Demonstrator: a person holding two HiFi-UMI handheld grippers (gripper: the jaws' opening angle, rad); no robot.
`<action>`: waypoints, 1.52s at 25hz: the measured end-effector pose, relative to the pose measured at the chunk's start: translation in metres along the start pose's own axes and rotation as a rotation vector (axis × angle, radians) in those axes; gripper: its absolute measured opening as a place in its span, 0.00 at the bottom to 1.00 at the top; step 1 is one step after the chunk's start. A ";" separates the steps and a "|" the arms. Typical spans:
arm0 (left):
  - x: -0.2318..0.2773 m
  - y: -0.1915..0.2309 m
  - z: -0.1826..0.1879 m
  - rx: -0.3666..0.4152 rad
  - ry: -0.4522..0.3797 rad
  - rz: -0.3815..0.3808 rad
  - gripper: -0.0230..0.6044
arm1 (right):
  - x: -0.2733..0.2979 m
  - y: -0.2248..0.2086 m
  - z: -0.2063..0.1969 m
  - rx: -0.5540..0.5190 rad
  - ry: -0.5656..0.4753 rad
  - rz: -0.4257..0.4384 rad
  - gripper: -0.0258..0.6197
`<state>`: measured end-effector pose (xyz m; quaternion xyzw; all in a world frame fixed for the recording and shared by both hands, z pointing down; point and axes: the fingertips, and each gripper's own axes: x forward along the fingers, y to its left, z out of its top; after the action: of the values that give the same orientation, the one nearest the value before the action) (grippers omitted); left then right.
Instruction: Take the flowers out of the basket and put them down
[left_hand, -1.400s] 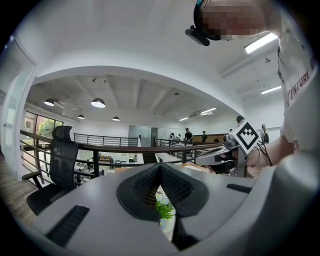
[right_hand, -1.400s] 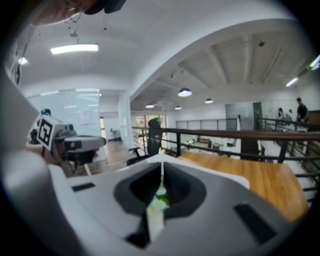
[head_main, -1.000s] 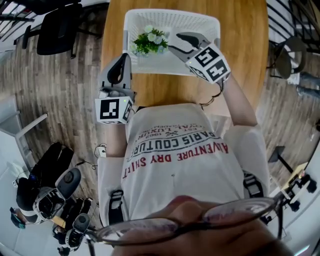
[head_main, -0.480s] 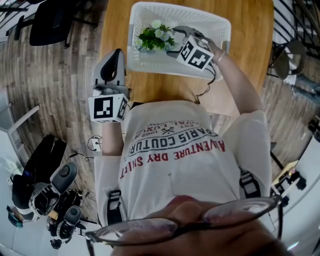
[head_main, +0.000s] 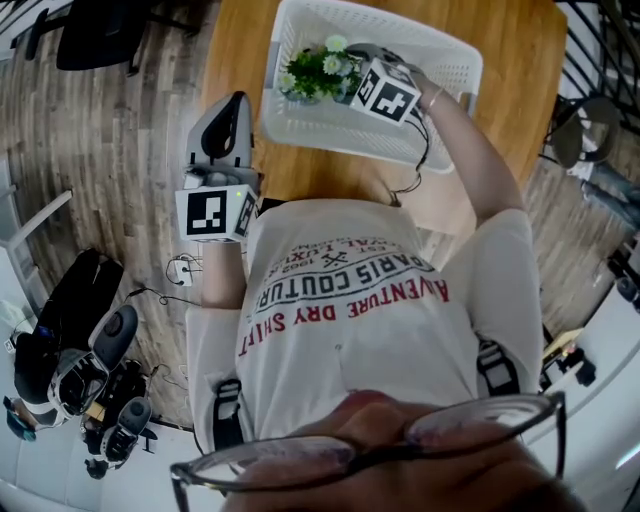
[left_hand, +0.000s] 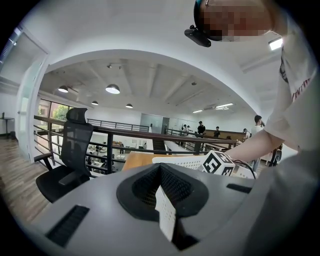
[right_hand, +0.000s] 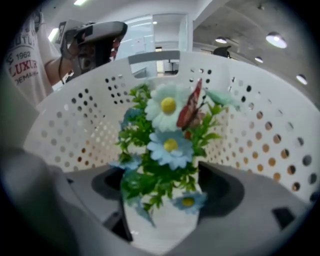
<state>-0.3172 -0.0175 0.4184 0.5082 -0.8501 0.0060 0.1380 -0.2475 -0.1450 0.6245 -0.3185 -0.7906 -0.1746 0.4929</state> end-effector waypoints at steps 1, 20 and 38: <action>0.001 0.001 -0.001 -0.001 0.003 0.003 0.06 | 0.004 0.000 -0.001 -0.007 0.000 0.006 0.64; 0.004 0.003 -0.017 -0.026 0.038 0.008 0.06 | 0.031 -0.021 0.005 -0.084 0.023 0.016 0.64; -0.003 -0.002 -0.015 -0.023 0.038 0.027 0.06 | 0.021 -0.023 0.002 -0.070 -0.002 -0.038 0.64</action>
<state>-0.3110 -0.0133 0.4319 0.4948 -0.8542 0.0077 0.1598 -0.2712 -0.1539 0.6434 -0.3208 -0.7905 -0.2108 0.4772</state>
